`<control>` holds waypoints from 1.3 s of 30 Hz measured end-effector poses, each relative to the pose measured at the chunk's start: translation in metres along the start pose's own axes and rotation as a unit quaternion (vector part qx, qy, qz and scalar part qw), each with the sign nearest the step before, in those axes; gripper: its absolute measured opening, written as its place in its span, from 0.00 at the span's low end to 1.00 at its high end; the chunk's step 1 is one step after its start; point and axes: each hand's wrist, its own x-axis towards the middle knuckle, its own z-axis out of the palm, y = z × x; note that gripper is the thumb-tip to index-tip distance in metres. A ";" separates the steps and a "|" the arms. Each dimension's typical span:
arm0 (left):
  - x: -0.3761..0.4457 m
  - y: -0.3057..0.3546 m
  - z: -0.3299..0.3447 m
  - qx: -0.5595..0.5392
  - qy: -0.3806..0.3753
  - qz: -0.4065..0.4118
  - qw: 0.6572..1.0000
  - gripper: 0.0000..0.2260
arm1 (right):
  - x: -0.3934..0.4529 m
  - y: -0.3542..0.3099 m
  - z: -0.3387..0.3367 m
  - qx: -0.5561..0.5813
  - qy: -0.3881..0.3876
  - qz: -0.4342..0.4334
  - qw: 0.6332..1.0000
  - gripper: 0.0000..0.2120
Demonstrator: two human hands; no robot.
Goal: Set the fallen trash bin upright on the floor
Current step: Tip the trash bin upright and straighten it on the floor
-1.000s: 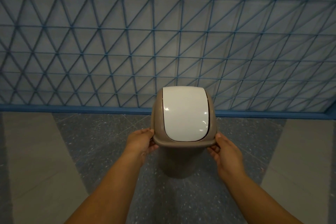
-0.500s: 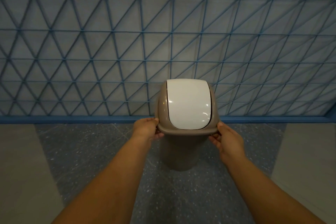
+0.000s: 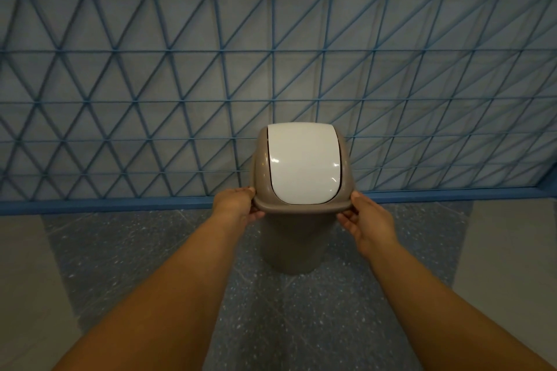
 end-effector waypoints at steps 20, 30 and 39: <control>0.017 0.006 -0.009 0.003 0.010 -0.002 1.000 0.08 | 0.002 -0.004 -0.007 -0.065 -0.036 0.007 0.997 0.06; 0.010 -0.002 -0.005 -0.032 -0.005 -0.006 0.999 0.09 | 0.024 -0.017 -0.003 -0.082 -0.026 0.014 0.996 0.08; 0.009 -0.002 -0.003 -0.032 0.006 -0.002 0.999 0.06 | 0.021 -0.019 -0.003 -0.088 -0.022 0.013 0.996 0.05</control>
